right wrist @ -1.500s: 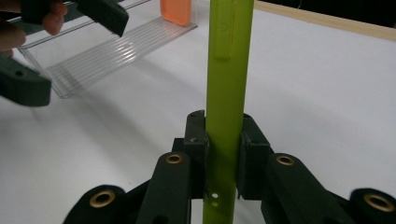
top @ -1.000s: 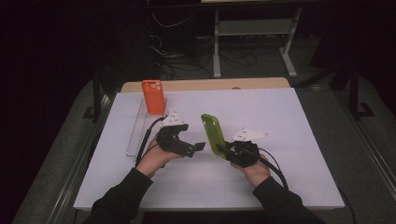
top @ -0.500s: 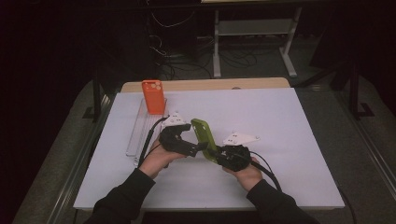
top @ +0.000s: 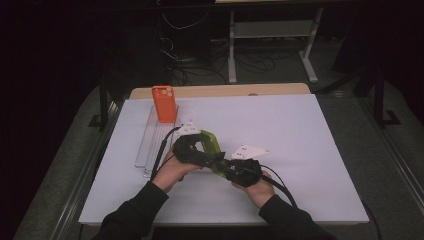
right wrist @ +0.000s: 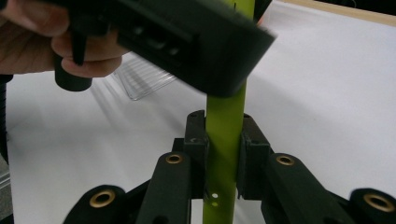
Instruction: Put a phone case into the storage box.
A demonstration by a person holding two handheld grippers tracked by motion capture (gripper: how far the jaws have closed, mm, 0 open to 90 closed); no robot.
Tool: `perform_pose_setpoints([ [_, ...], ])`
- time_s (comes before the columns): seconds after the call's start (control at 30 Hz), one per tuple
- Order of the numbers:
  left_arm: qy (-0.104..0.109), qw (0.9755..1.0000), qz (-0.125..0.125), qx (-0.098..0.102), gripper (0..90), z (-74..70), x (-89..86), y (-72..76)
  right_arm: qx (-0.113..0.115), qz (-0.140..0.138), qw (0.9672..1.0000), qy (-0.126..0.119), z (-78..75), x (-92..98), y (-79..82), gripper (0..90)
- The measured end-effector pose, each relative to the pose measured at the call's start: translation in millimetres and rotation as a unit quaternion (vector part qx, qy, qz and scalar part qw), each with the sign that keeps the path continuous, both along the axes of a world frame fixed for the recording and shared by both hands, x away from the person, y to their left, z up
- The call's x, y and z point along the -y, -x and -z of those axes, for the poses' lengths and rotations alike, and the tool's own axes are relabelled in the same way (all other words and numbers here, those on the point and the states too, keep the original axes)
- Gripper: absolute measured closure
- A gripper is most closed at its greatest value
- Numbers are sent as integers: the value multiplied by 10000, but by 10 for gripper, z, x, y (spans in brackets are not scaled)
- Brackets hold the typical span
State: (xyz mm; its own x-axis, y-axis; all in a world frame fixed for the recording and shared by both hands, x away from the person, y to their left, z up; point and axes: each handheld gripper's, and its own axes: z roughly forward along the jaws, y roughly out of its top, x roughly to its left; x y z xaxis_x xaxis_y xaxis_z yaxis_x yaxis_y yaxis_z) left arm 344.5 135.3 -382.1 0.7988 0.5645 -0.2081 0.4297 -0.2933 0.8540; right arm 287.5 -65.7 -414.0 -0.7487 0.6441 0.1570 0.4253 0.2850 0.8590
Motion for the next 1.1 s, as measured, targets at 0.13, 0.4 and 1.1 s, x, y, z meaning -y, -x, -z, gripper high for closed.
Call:
perform_pose_setpoints([
  [0.13, 127, 9999, -73, -27, 0, -17, -26, -16, 69, -63, 9999, 85, 14, -22, 11, 756],
  [0.4, 144, 9999, -51, 58, 80, -32, -50, -27, 89, -65, 9998, 191, 37, -47, 21, 756],
  [1.1, 171, 9997, -143, 61, 137, -107, -48, -31, -142, -217, 9995, 183, 6, 130, 8, 367],
])
